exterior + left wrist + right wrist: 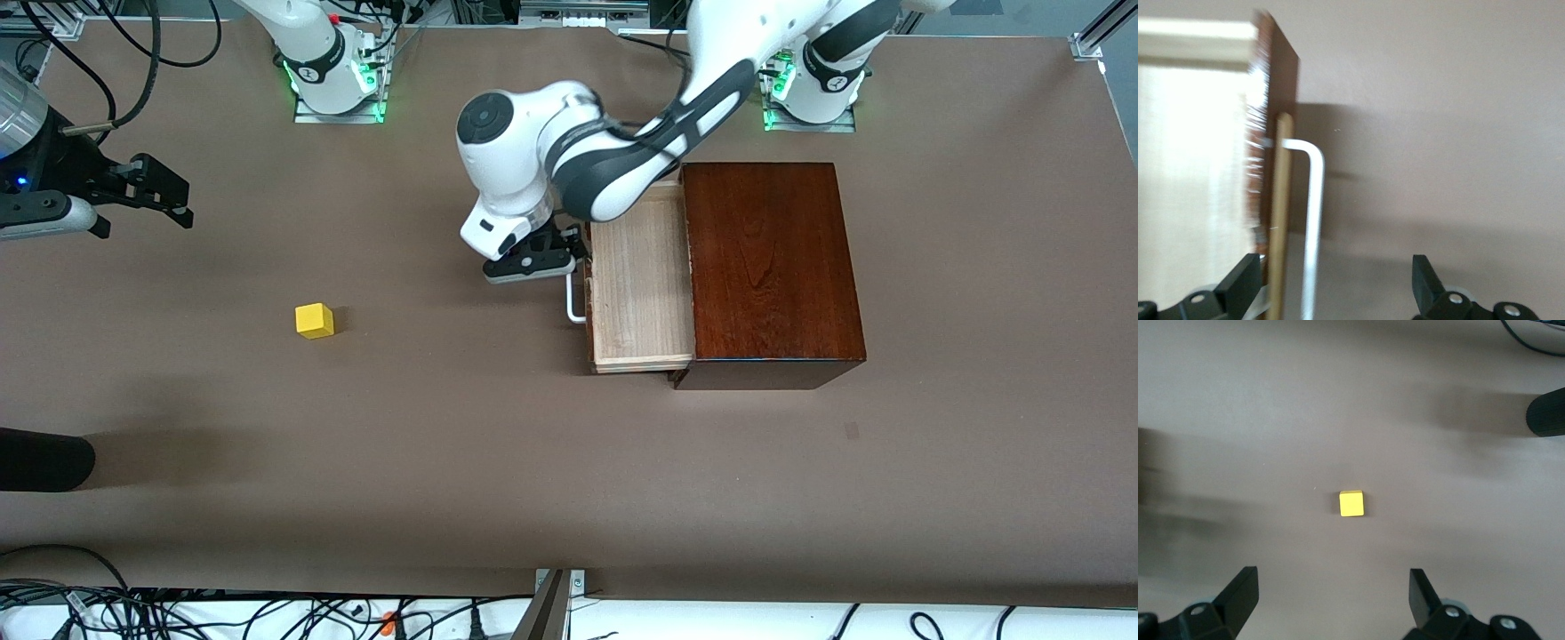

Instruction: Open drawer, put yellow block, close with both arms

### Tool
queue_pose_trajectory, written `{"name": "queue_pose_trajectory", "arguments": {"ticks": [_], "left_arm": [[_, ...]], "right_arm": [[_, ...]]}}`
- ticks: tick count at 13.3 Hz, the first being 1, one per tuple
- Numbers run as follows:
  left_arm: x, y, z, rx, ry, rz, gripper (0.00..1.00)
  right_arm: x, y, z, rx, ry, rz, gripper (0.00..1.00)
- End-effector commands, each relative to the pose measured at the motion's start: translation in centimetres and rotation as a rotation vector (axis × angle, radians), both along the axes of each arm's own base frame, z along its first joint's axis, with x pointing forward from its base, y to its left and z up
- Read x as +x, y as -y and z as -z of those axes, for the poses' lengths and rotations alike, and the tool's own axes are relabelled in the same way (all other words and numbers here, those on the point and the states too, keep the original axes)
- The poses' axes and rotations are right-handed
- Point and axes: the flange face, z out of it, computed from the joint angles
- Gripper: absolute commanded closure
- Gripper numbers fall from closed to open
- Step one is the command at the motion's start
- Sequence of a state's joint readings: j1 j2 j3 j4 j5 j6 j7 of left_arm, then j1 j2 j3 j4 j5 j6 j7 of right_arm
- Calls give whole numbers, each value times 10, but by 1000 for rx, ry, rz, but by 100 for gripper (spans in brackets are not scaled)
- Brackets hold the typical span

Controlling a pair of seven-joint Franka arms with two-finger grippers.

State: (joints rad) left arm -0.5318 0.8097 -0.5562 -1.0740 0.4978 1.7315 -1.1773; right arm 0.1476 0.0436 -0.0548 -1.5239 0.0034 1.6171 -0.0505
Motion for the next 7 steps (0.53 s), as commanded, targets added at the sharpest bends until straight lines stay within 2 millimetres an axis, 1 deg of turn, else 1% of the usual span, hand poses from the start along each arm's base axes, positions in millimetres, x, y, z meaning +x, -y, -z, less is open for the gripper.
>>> {"name": "queue_pose_trajectory", "arguments": {"ticks": [1,2,3,4,5,6,7], "left_arm": [[18,-69,-104,-56,-29,-9,0],[28,-106,-137,-85,-50,-18,0],[39,-146,-162,-101,-78,-16,0],[47,-185,-179,-101,-94,-6,0],[57,-221,-189,-110,-112,6,0],[65,-255,-199,-117,-126,15,0],[75,-291,-207,-126,-134,10,0]], "right_arm": [[9,-1,2,14,7,14,0],[17,-9,22,-2,-25,-4,0],[23,-10,31,-16,-43,-16,0],[25,-10,33,-18,-42,-15,0],[31,-9,55,-26,-81,-12,0],[48,-12,106,-44,-172,-4,0],[50,-7,123,-46,-214,-8,0]]}}
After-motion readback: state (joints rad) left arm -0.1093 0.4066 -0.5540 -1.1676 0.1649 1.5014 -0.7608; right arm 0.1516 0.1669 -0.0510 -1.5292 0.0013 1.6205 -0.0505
